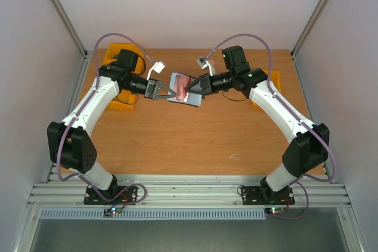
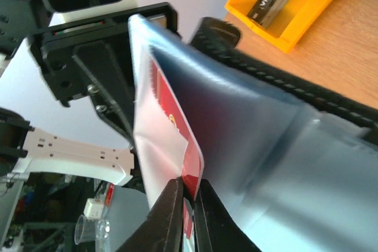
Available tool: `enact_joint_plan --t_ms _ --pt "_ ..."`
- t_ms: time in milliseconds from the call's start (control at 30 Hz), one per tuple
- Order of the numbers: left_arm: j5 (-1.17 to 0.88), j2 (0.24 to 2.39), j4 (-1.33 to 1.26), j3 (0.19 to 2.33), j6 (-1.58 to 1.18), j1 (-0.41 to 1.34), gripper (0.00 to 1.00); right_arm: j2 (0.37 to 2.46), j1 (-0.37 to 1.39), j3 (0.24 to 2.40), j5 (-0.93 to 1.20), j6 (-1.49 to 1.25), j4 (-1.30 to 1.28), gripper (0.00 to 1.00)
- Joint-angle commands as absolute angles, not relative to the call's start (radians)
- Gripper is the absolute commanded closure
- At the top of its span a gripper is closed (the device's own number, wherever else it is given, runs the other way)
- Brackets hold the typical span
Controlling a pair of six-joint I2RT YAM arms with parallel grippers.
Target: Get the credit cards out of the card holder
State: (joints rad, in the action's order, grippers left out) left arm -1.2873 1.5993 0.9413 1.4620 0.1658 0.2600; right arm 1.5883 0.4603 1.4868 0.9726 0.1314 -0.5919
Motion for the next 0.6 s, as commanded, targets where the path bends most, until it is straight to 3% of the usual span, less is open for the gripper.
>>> enact_joint_plan --t_ms 0,133,300,567 --pt "-1.333 1.574 0.935 1.472 0.193 0.270 1.00 1.597 0.469 1.507 1.003 0.123 -0.562 0.99" --pt "-1.317 1.575 0.921 1.459 0.187 0.270 0.99 1.592 0.468 1.505 1.031 0.111 -0.544 0.99" --pt "-1.344 1.575 0.914 1.453 0.174 0.269 0.78 1.575 0.456 1.504 1.038 0.138 -0.586 0.99" --pt "-1.360 1.577 0.911 1.454 0.169 0.266 0.76 1.560 0.430 1.522 1.025 0.204 -0.689 0.99"
